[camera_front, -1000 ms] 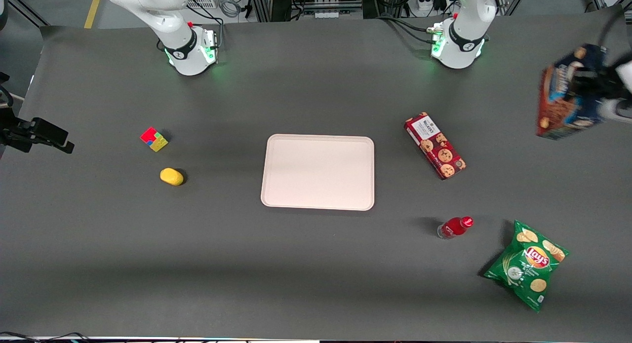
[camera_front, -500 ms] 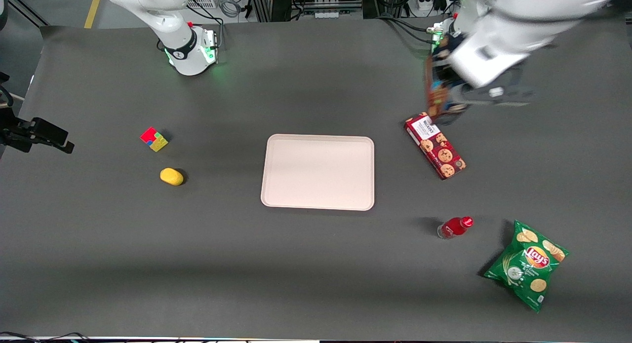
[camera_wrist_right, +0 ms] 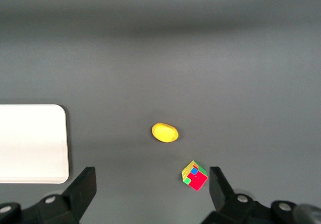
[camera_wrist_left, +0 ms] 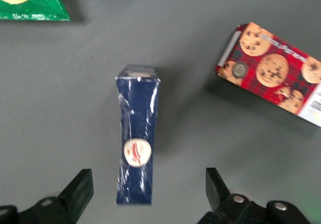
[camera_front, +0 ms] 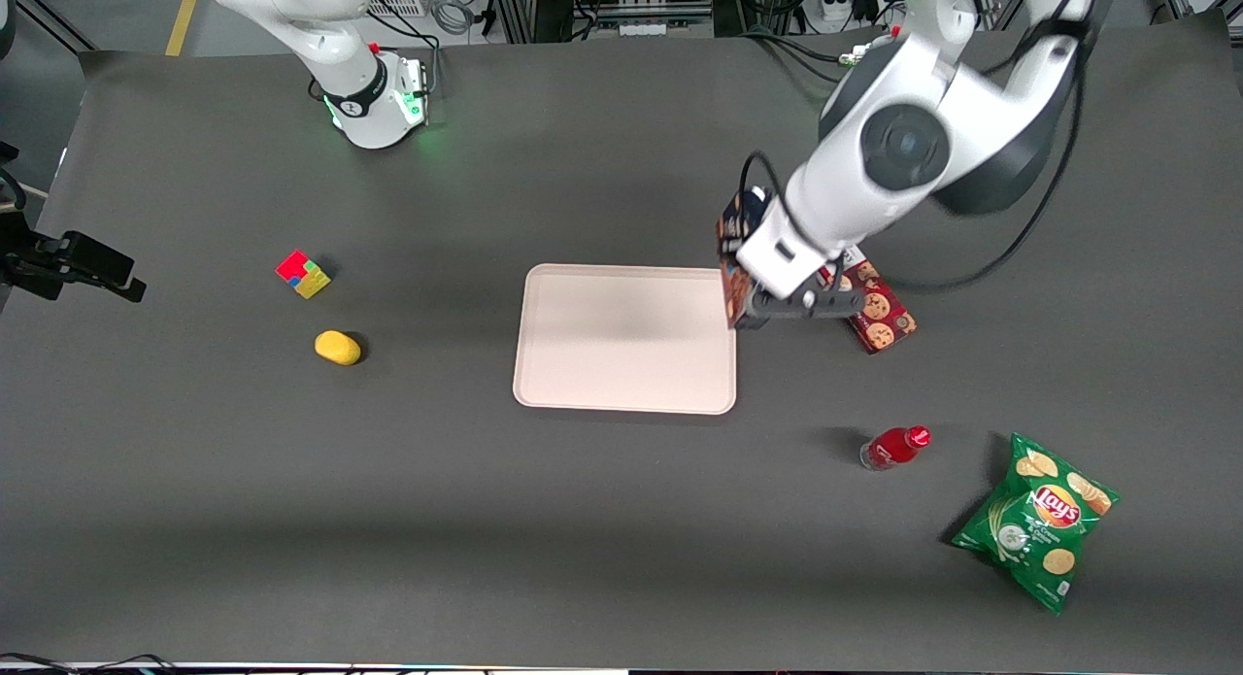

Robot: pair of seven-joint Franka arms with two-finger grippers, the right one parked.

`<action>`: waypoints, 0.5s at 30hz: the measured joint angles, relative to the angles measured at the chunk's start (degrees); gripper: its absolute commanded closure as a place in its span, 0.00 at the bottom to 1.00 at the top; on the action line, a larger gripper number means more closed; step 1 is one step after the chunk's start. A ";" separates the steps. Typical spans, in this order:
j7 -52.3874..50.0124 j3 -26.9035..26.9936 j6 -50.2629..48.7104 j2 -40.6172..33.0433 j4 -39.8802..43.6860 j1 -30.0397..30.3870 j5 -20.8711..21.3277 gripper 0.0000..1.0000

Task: Place cookie box on tray

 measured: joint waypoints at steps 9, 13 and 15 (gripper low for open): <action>-1.83 -0.02 2.41 3.87 0.14 0.00 4.68 0.00; -1.83 -0.03 2.36 3.79 0.41 0.00 4.85 0.00; -1.83 -0.03 1.90 3.70 0.71 0.01 4.89 0.00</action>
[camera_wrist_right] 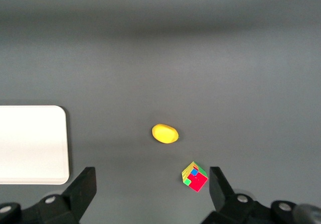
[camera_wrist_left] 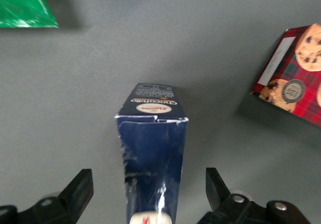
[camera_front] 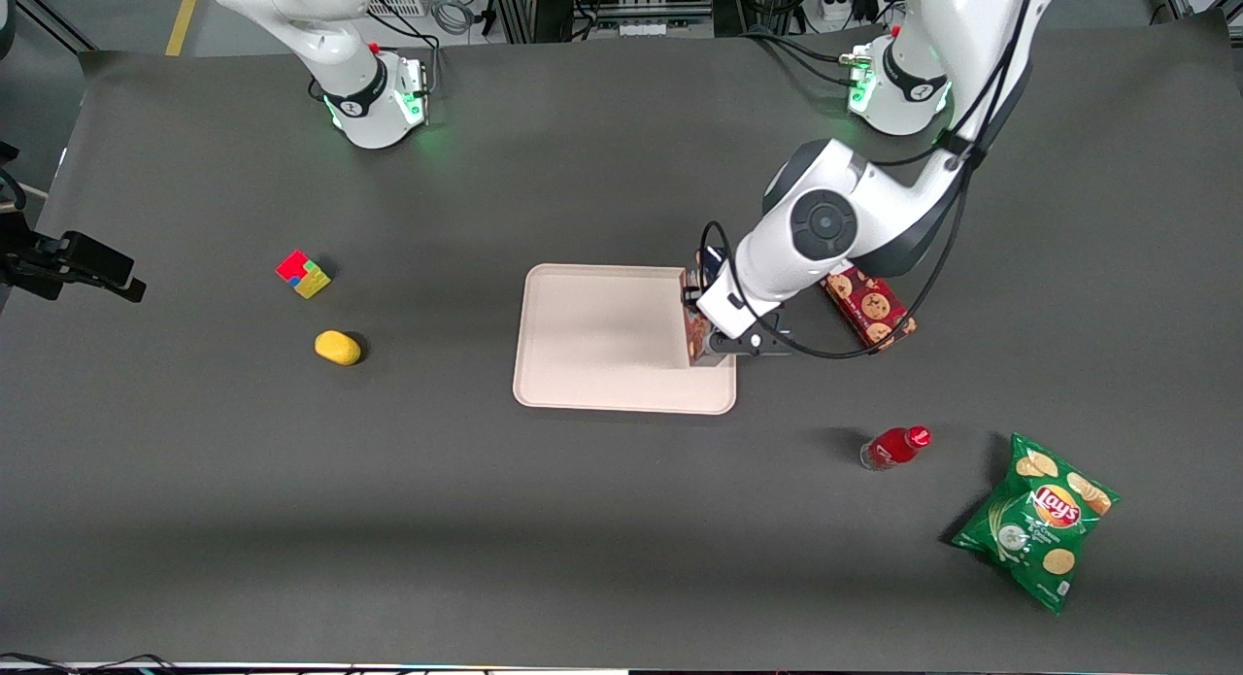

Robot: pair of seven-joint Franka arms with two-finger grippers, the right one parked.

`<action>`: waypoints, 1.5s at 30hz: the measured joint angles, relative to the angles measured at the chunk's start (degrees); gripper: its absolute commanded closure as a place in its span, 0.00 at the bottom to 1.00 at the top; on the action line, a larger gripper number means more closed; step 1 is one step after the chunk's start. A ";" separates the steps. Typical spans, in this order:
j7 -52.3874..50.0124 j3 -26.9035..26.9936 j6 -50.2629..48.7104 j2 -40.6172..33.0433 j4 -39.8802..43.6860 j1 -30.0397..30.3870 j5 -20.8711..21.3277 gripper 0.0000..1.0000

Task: Place cookie box on tray

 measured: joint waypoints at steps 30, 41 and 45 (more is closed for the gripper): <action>22.64 18.69 -68.86 -19.93 41.05 2.57 -7.62 0.00; 46.92 35.54 -70.28 -21.25 41.38 3.69 -8.16 0.00; 50.24 37.83 -64.33 -23.57 34.29 4.20 -8.29 0.00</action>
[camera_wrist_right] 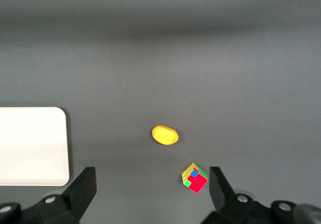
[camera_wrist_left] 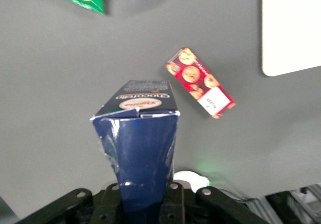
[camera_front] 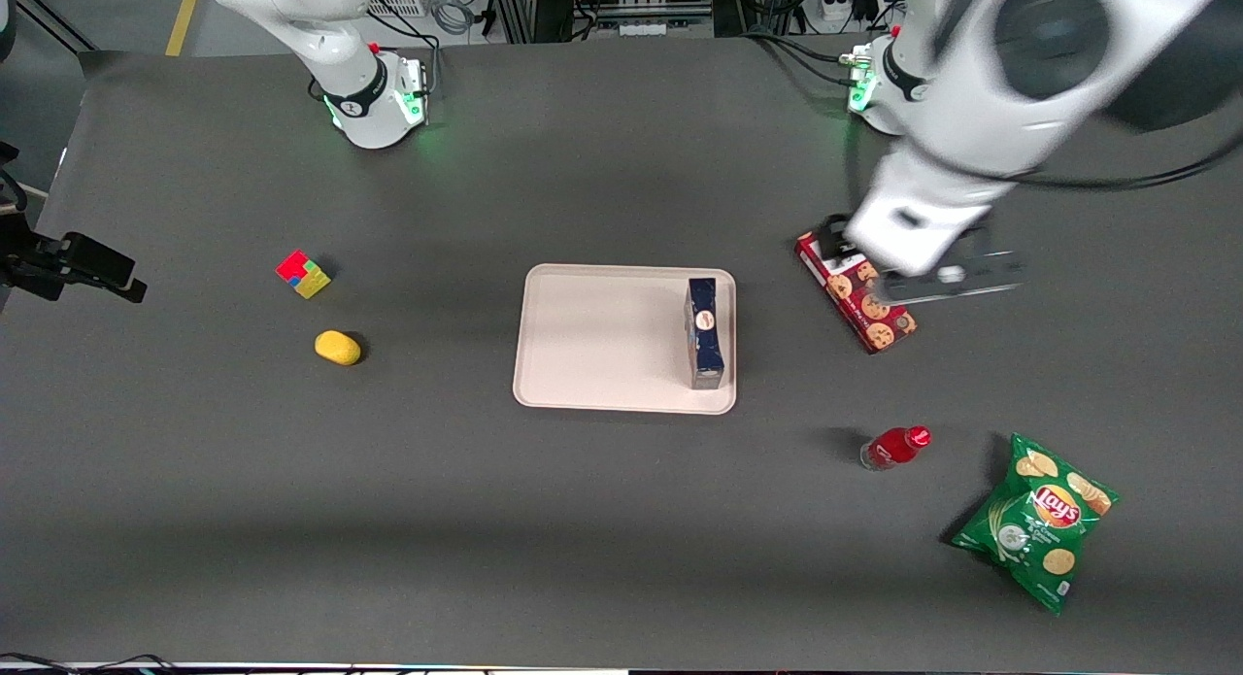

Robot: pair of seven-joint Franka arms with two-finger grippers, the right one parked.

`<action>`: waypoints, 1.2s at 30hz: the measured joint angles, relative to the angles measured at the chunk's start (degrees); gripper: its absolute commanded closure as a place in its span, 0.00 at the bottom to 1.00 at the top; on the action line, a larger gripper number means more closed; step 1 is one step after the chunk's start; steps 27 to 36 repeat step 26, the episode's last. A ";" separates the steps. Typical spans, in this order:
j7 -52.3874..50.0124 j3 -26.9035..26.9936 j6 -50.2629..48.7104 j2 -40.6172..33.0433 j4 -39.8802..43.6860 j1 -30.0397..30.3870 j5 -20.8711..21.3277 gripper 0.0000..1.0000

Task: Place cookie box on tray

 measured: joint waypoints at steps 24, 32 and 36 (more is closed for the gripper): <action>0.33 -0.93 16.17 -17.10 -26.82 -0.09 -0.16 0.00; 0.33 -1.59 16.22 -17.10 -26.82 -0.15 -0.16 0.00; 0.33 -1.59 16.22 -17.10 -26.82 -0.15 -0.16 0.00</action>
